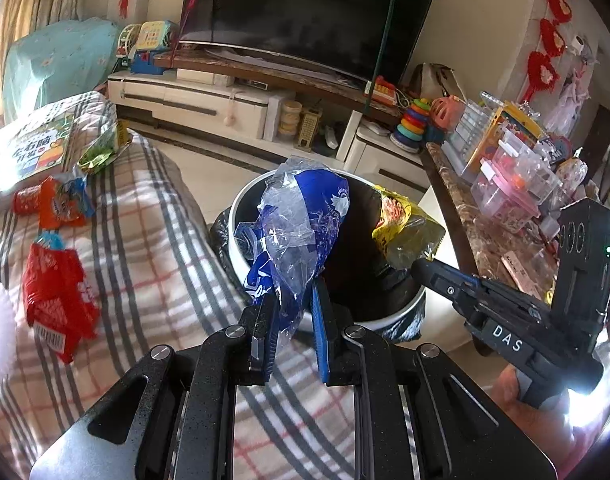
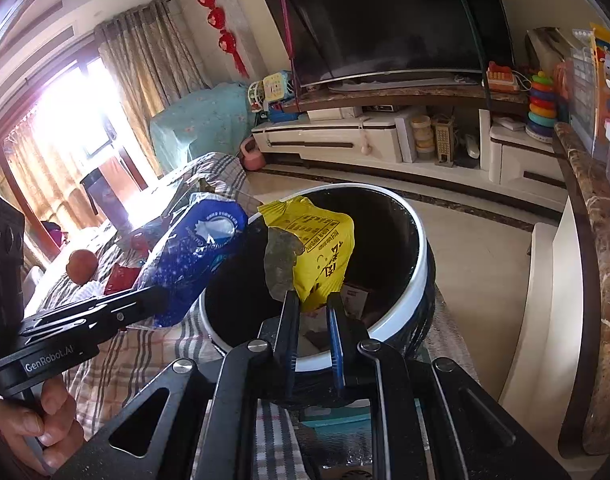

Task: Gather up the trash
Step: 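Carry the blue wrapper and yellow bag over the trash bin with both tools, then open both tools to drop the wrapper and yellow bag into the bin, then move left tool to the white mesh foam sleeve while right tool approaches the red snack bag, then grasp the white mesh foam sleeve with left tool while right tool grasps the red bag, then carry the mesh foam sleeve and red bag over the trash bin with both tools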

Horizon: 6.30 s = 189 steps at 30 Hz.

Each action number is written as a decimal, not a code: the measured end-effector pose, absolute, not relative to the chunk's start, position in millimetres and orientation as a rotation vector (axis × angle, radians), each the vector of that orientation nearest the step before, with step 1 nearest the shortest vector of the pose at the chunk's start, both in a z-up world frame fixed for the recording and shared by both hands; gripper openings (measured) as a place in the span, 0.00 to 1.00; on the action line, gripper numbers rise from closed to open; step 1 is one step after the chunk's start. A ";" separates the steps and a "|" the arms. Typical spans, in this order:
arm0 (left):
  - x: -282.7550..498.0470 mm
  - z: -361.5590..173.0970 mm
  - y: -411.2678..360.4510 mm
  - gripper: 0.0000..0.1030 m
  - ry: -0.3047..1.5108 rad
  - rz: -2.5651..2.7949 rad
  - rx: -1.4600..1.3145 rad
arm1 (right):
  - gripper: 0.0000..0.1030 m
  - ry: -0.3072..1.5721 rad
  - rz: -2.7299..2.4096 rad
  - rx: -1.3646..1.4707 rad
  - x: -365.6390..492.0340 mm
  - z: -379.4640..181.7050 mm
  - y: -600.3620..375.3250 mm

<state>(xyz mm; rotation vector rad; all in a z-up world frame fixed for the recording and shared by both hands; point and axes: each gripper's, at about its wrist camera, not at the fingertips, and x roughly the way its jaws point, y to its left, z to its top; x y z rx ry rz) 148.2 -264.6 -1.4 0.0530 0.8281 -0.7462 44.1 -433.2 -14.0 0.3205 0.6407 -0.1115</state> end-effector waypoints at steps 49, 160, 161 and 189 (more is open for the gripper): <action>127.0 -34.8 -105.9 0.58 0.868 -0.441 -0.084 | 0.92 0.675 0.057 0.235 65.7 -25.0 -333.0; 126.9 -12.8 -188.0 0.13 0.812 -0.614 0.020 | 0.05 0.645 -0.040 0.322 42.5 -24.6 -395.5; 126.9 -12.3 -190.7 0.13 0.812 -0.618 0.022 | 0.05 0.644 -0.045 0.323 41.8 -24.3 -397.7; 137.0 -5.9 -250.5 0.13 0.806 -0.678 0.083 | 0.05 0.658 -0.122 0.326 39.9 -20.6 -443.3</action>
